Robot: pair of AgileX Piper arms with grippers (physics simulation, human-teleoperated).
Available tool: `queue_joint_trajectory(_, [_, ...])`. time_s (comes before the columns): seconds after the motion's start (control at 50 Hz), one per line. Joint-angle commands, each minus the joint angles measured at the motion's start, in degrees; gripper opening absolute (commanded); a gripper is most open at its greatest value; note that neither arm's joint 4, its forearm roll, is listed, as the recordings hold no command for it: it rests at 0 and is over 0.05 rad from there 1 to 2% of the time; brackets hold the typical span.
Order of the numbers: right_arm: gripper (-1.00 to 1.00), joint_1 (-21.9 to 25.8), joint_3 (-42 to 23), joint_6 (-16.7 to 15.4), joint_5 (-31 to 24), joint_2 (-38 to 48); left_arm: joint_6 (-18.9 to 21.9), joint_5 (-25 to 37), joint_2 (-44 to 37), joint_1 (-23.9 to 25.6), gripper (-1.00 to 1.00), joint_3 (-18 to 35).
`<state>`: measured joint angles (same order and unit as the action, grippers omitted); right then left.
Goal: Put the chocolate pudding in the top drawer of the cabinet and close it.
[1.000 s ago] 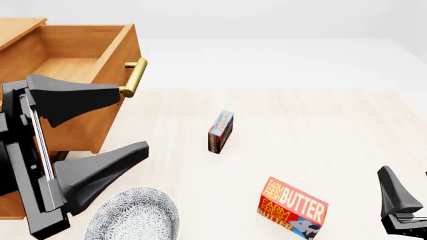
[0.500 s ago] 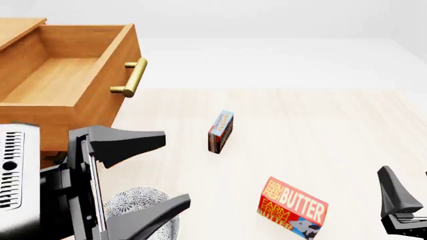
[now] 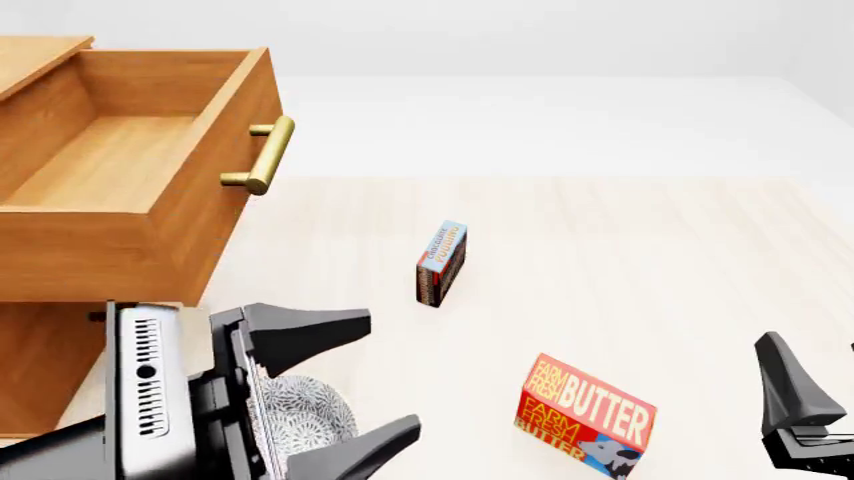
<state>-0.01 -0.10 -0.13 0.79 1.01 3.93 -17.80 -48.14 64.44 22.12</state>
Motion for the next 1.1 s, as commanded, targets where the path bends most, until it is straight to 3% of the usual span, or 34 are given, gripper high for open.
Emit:
queue_joint_trajectory(0.02, [1.0,0.0,0.0,0.0,0.0,0.0,-3.5,-5.8,-4.3,-3.0,1.0,-2.5])
queue_joint_trajectory(0.14, [1.0,0.0,0.0,0.0,0.0,0.0,-4.1,-8.1,-8.7,-2.7,1.0,-1.8])
queue_joint_trajectory(0.3, [1.0,0.0,0.0,0.0,0.0,0.0,-6.5,-10.6,-12.7,-5.9,1.0,-2.1])
queue_joint_trajectory(0.32, [1.0,0.0,0.0,0.0,0.0,0.0,-7.2,-6.4,-10.3,-6.1,1.0,0.3])
queue_joint_trajectory(0.34, [1.0,0.0,0.0,0.0,0.0,0.0,-7.6,-10.3,-12.7,-6.5,1.0,-1.5])
queue_joint_trajectory(0.38, [1.0,0.0,0.0,0.0,0.0,0.0,-7.9,-6.9,-12.4,-7.0,1.0,0.9])
queue_joint_trajectory(0.58, [1.0,0.0,0.0,0.0,0.0,0.0,-8.9,-8.2,-16.3,-10.7,1.0,2.1])
queue_joint_trajectory(0.6, [1.0,0.0,0.0,0.0,0.0,0.0,-10.6,-8.2,-17.2,-11.3,1.0,2.3])
queue_joint_trajectory(1.1, [1.0,0.0,0.0,0.0,0.0,0.0,-11.6,-9.2,-28.0,-13.7,1.0,7.0])
